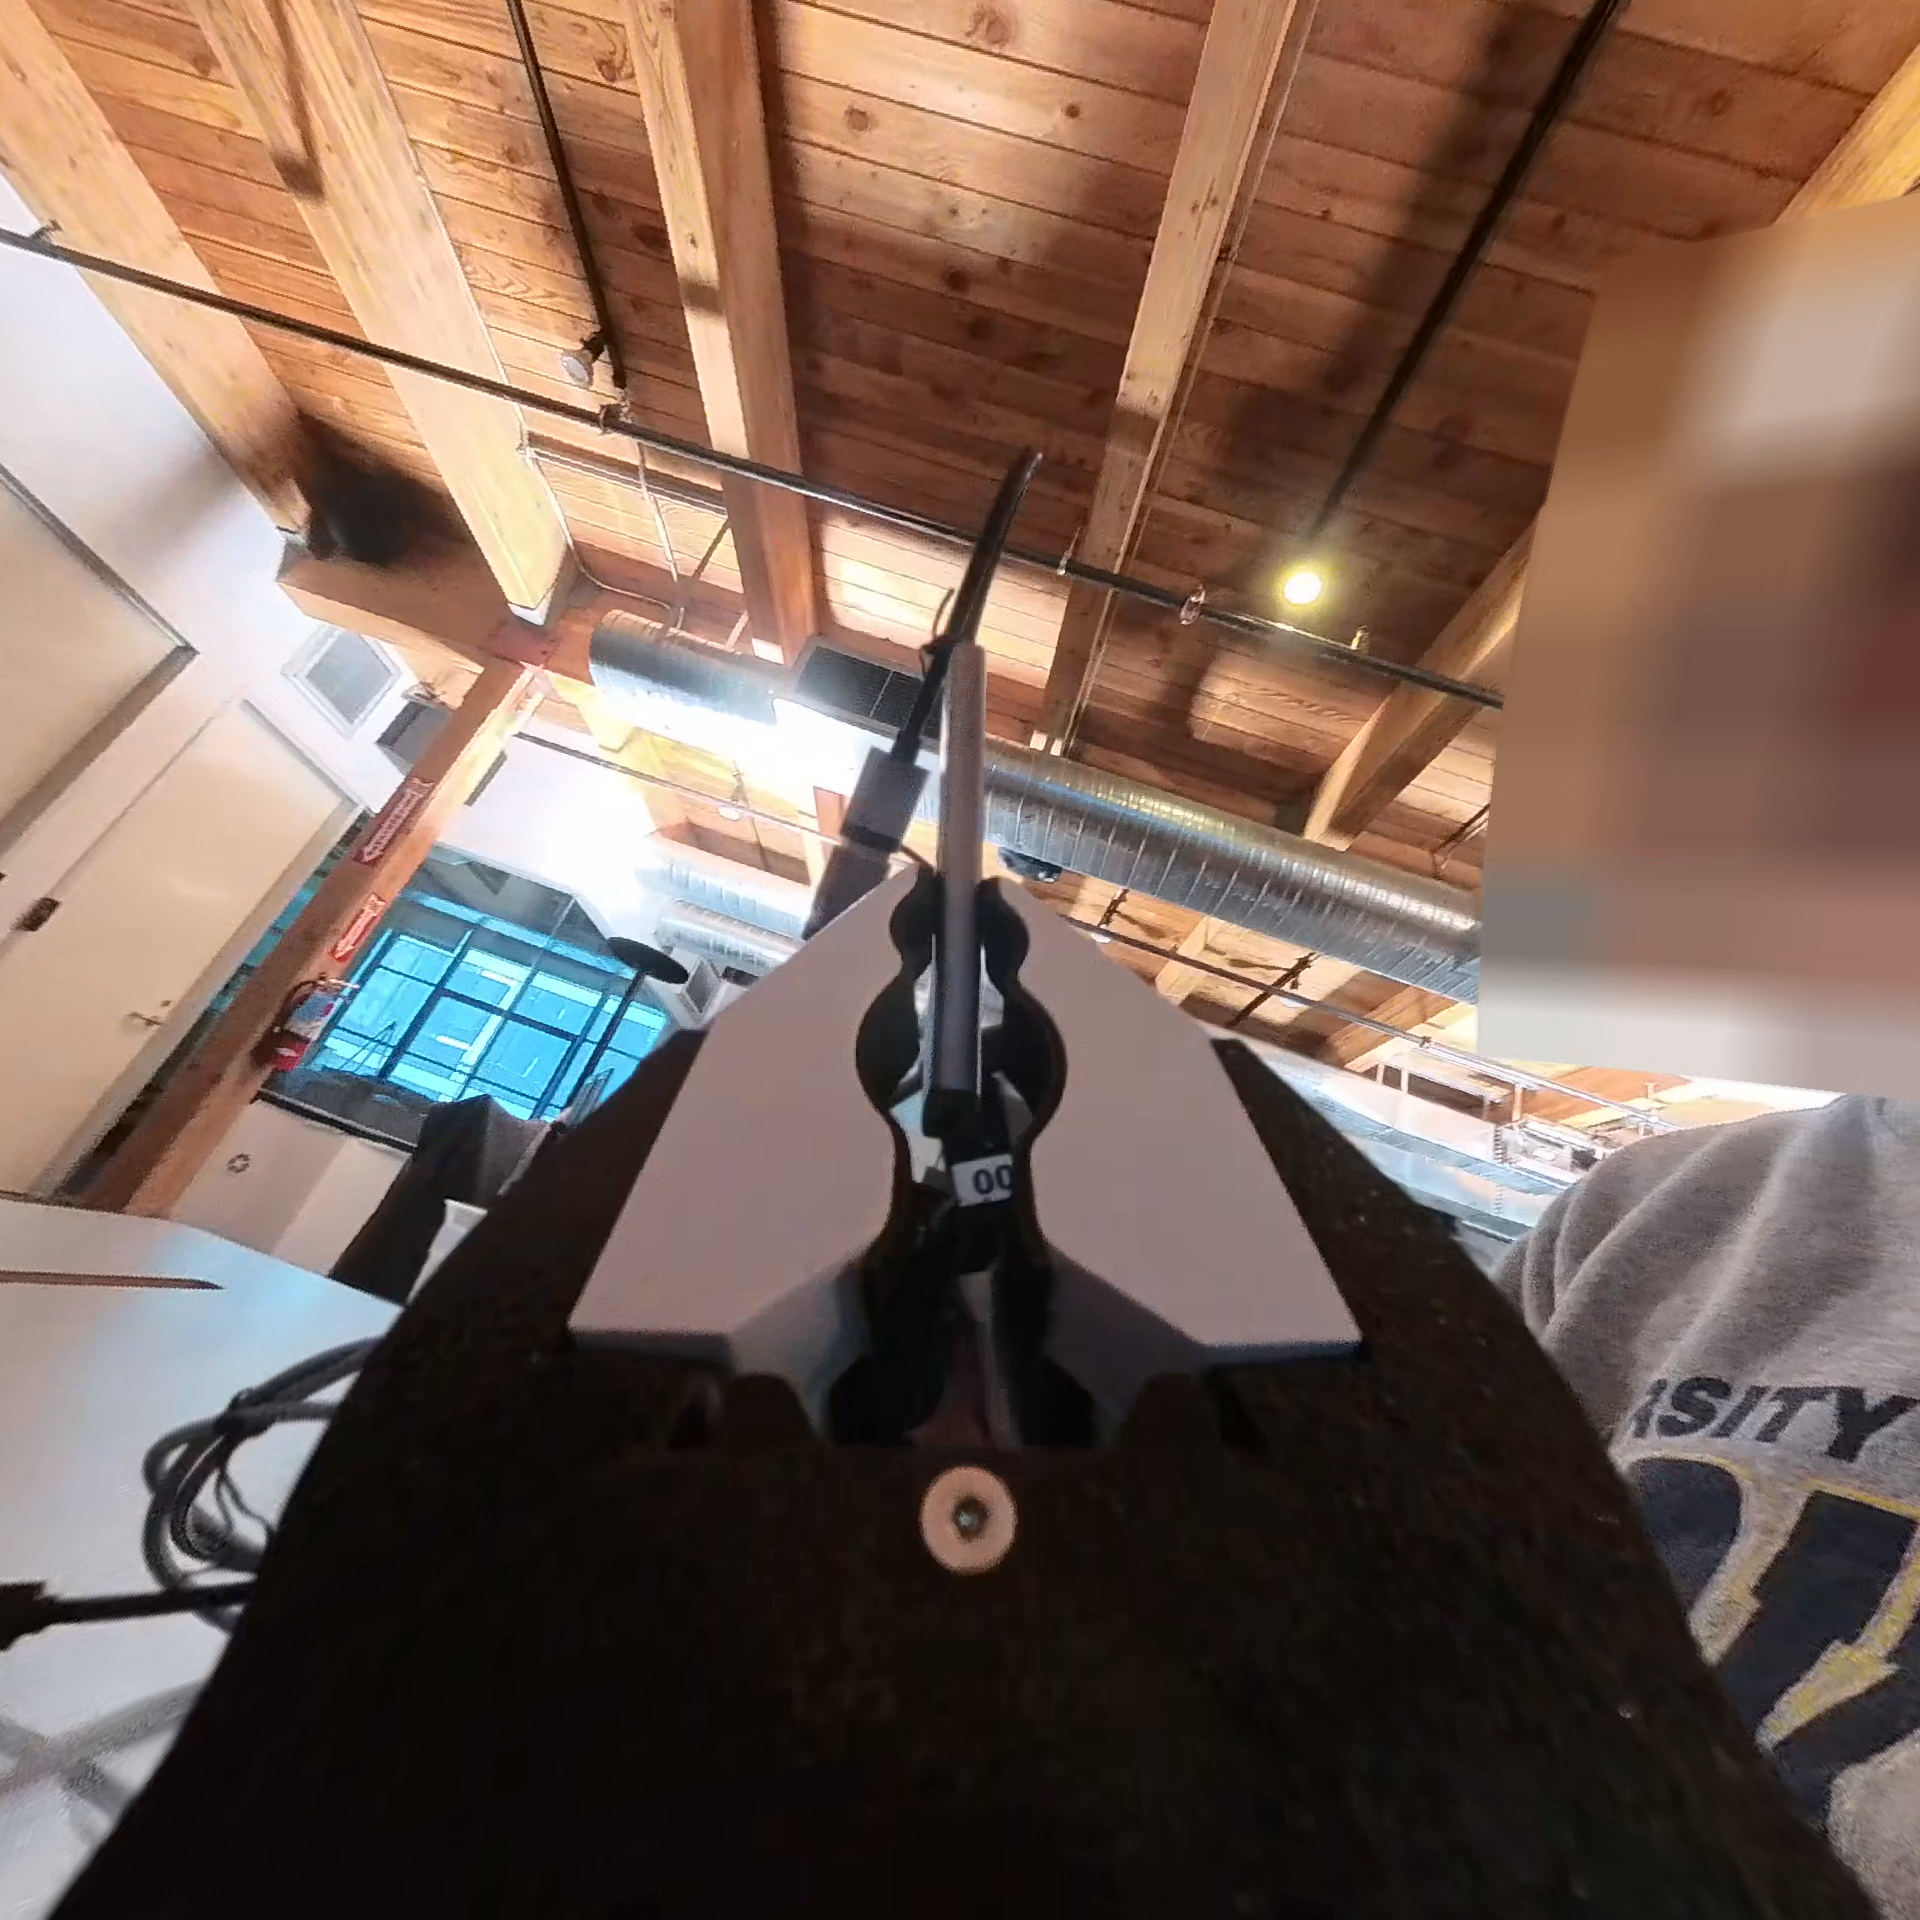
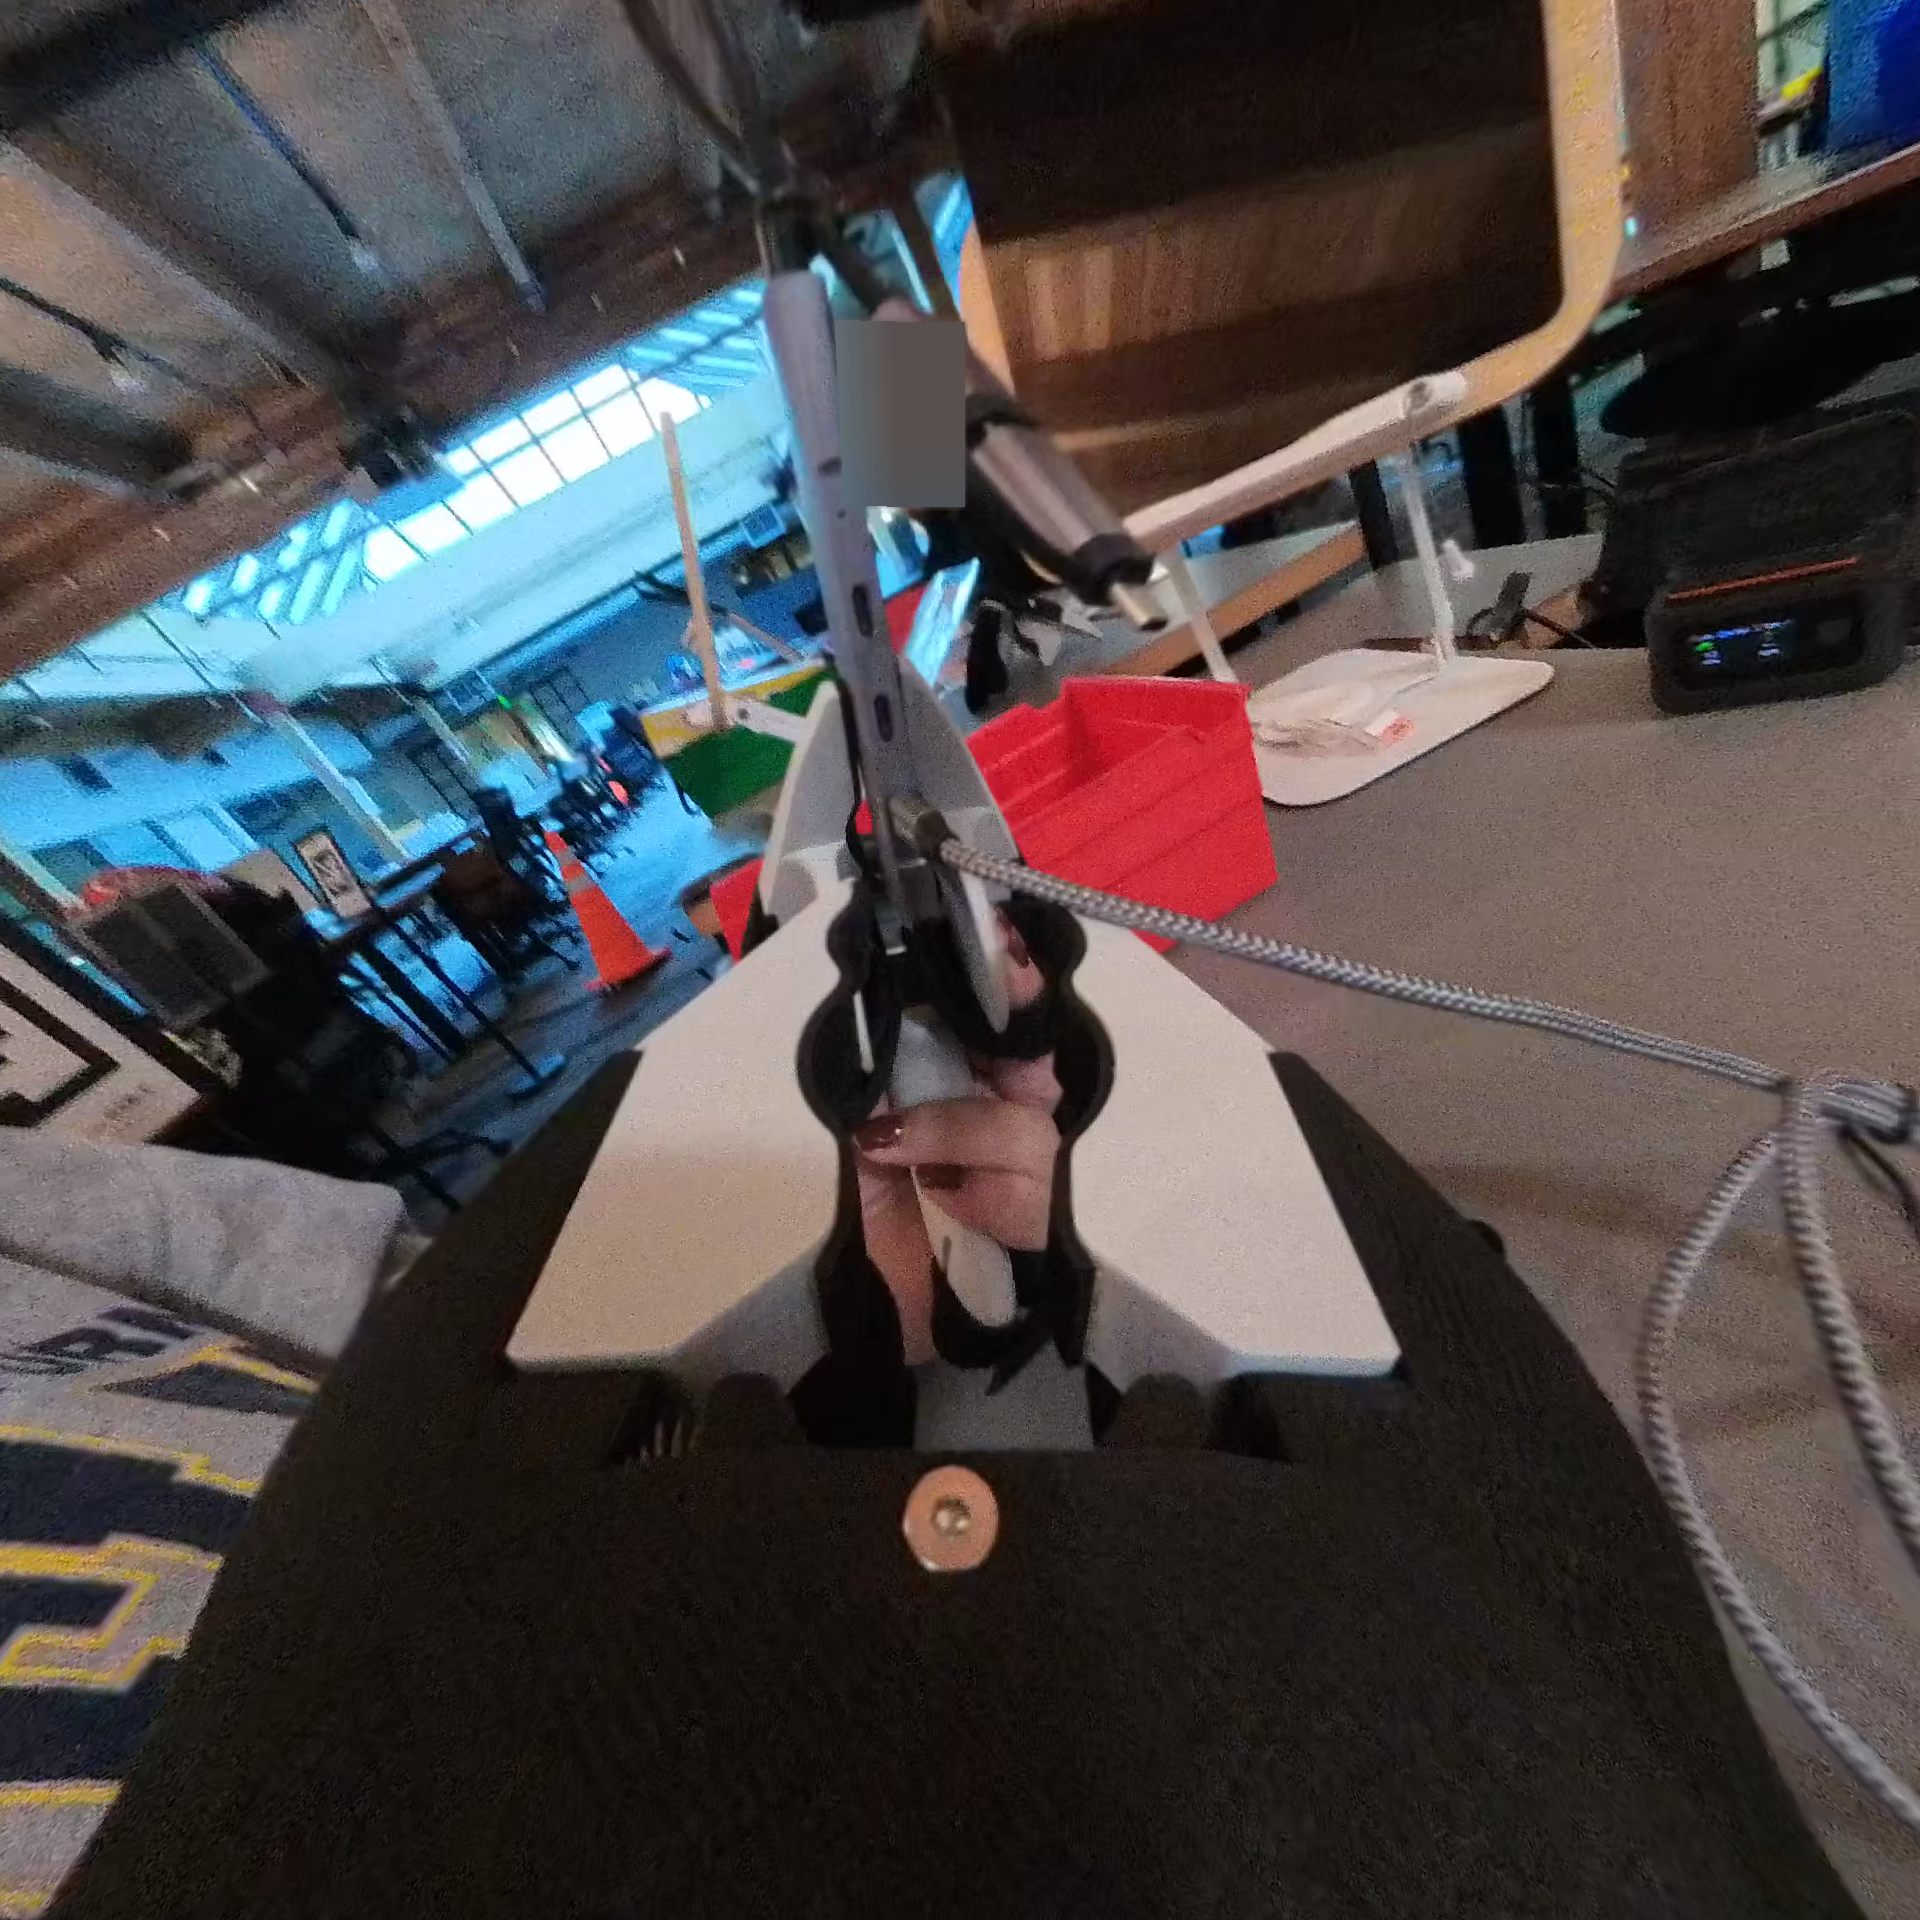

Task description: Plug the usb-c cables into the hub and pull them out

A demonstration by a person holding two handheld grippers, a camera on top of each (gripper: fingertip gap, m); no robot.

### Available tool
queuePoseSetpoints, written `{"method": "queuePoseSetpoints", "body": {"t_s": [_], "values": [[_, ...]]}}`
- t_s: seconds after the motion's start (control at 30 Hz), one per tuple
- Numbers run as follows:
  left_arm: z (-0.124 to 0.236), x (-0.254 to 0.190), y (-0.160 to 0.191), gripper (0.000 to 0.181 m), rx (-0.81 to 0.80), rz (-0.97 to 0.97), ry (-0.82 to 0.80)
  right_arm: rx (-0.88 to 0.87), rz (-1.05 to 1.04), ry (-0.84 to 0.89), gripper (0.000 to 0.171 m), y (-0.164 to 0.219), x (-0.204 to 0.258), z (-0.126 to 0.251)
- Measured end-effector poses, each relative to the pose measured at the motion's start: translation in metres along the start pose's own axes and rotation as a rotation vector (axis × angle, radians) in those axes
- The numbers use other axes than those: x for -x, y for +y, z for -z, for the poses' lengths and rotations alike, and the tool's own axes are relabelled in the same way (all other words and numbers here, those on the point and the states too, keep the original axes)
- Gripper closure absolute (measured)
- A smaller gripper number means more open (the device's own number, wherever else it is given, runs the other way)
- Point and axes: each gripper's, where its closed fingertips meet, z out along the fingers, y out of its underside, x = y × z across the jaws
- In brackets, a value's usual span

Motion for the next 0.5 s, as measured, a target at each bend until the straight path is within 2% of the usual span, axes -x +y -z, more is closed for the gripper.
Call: {"method": "queuePoseSetpoints", "body": {"t_s": [0.17,0.3,0.4,0.43,0.5], "values": [[0.002,-0.003,0.004,0.176,0.033,0.004,0.012,-0.111,0.008,-0.098,0.168,-0.017,0.01,0.011],[0.009,-0.004,0.018,0.175,0.143,-0.034,-0.006,-0.199,0.085,-0.109,0.171,-0.042,0.014,0.029],[0.012,-0.005,0.023,0.176,0.146,-0.044,-0.022,-0.151,0.111,-0.108,0.171,-0.045,0.014,0.034],[0.012,-0.005,0.022,0.175,0.129,-0.047,-0.022,-0.125,0.109,-0.099,0.162,-0.043,0.012,0.033],[0.012,-0.006,0.017,0.176,0.095,-0.042,-0.022,-0.079,0.084,-0.09,0.134,-0.038,0.011,0.032]]}}
